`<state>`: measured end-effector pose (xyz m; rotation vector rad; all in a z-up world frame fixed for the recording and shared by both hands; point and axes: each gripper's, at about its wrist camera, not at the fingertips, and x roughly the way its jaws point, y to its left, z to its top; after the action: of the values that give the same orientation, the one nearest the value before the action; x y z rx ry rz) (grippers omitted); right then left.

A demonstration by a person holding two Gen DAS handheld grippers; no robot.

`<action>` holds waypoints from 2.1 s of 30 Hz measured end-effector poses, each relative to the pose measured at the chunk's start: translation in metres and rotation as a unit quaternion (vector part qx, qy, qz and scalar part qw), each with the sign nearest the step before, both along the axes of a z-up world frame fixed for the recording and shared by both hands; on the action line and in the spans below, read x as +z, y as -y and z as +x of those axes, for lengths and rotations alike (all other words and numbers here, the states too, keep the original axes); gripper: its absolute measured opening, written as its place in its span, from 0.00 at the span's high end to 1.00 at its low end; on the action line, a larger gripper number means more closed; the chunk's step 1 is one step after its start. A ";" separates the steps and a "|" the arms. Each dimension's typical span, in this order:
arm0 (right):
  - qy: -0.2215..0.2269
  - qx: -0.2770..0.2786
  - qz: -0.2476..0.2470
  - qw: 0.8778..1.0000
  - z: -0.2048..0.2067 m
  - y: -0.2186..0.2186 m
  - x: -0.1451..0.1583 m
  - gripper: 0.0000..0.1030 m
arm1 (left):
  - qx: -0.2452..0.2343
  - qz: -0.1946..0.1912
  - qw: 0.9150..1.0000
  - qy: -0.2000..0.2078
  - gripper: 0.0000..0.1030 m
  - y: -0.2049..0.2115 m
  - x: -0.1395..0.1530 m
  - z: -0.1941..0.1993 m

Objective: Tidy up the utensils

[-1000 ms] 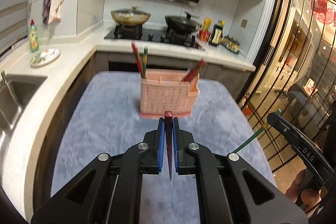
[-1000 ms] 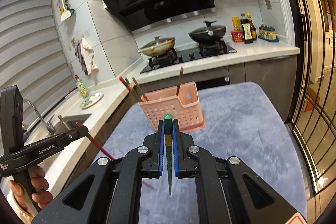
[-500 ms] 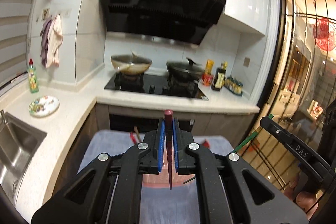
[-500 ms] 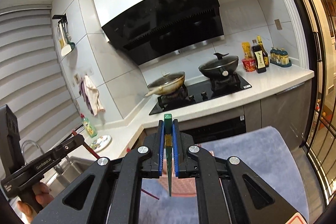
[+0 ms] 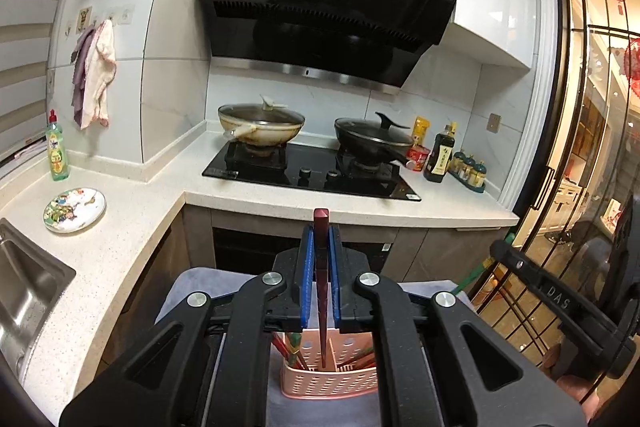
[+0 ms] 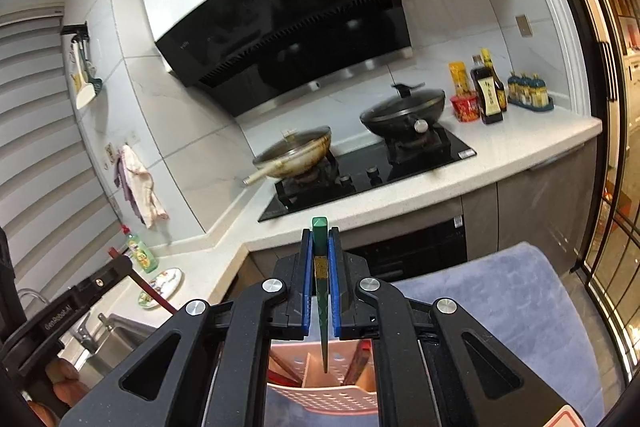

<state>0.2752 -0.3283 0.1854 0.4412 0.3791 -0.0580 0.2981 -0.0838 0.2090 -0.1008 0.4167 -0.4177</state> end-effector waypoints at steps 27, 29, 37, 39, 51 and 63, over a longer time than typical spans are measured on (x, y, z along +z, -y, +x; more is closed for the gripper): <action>-0.043 0.033 -0.035 0.998 -0.032 -0.029 -0.033 0.76 | 0.015 0.055 0.998 -0.025 0.57 0.010 -0.047 -0.029; -0.044 0.033 -0.051 0.997 -0.044 -0.034 -0.032 0.75 | 0.018 0.061 0.998 -0.022 0.55 0.007 -0.047 -0.039; -0.060 0.039 -0.094 0.993 -0.093 -0.053 -0.037 0.75 | 0.030 0.081 0.996 -0.022 0.55 -0.002 -0.048 -0.076; -0.066 0.041 -0.101 0.992 -0.104 -0.058 -0.039 0.75 | 0.031 0.086 0.996 -0.025 0.55 -0.005 -0.049 -0.085; -0.096 0.046 -0.099 0.989 -0.159 -0.072 -0.058 0.75 | 0.034 0.119 0.991 -0.056 0.55 -0.015 -0.072 -0.133; -0.125 0.047 -0.119 0.984 -0.192 -0.091 -0.083 0.75 | 0.023 0.133 0.986 -0.095 0.55 -0.017 -0.104 -0.170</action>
<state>0.0837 -0.2373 0.1028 0.1780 0.6331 -0.0662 0.1277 -0.0663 0.1052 0.1095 0.6532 -0.3040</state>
